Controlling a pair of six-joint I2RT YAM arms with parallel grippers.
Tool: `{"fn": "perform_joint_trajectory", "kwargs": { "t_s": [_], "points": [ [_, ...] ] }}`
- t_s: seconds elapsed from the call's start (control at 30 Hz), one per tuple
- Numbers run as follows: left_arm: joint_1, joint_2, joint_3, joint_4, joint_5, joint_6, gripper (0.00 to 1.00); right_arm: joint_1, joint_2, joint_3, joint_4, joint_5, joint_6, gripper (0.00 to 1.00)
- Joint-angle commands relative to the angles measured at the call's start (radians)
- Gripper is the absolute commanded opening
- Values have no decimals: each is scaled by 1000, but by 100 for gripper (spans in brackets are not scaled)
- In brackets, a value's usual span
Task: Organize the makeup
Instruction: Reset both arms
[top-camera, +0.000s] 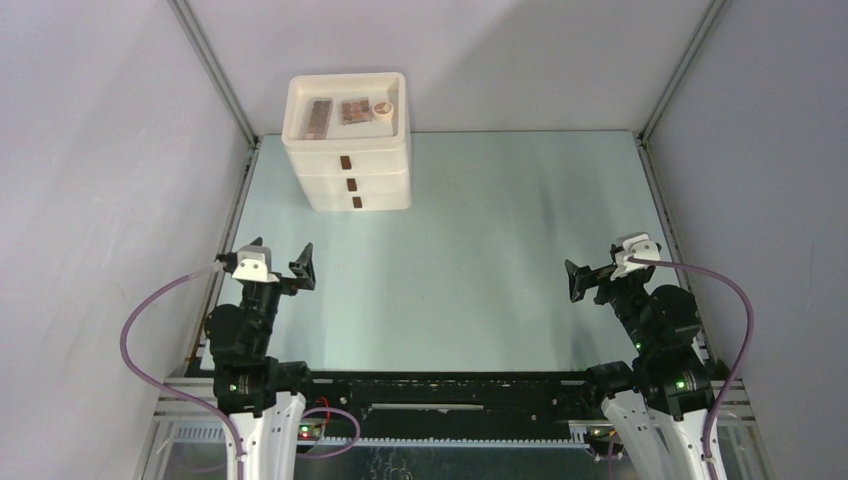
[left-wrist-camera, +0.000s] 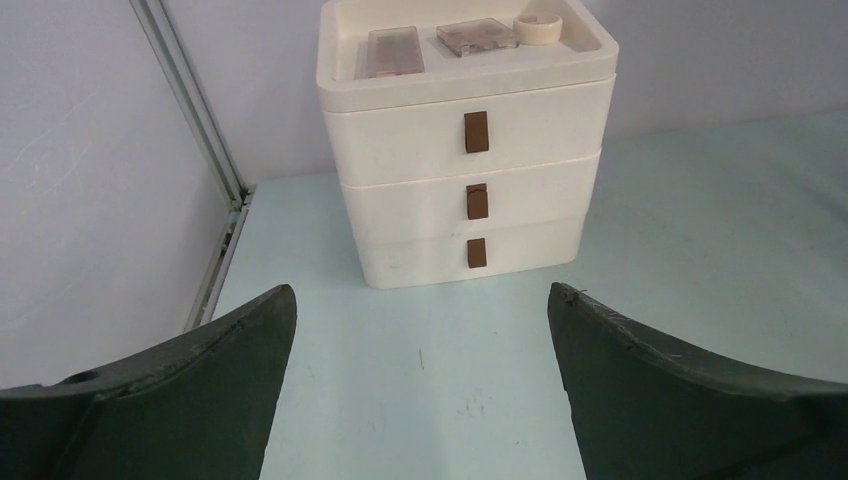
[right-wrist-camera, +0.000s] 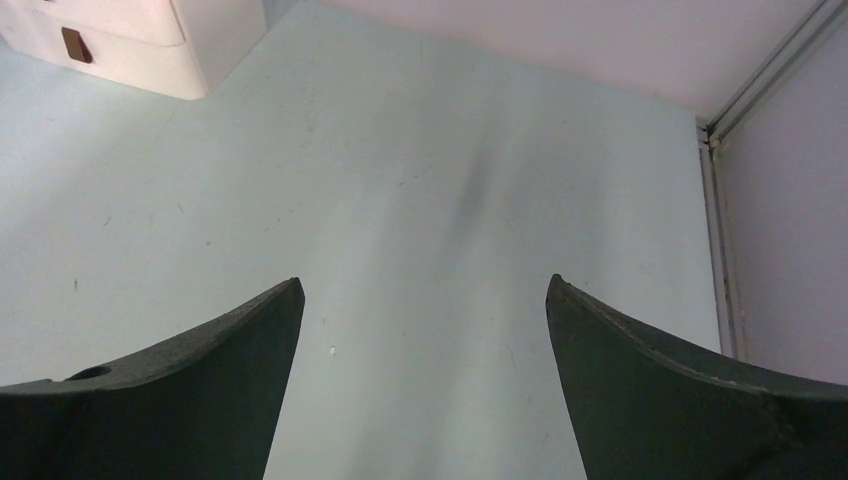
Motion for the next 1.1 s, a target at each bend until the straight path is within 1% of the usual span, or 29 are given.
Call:
{"fn": "perform_joint_trajectory", "kwargs": {
  "t_s": [0.0,1.07],
  "points": [
    [-3,-4,-19,24,-1,37,100,-23,-9,2,14,8,-21,100],
    [-3,-15,-27,13,-1,65,100,-81,20,2,-8,-31,-19,100]
  ]
}}
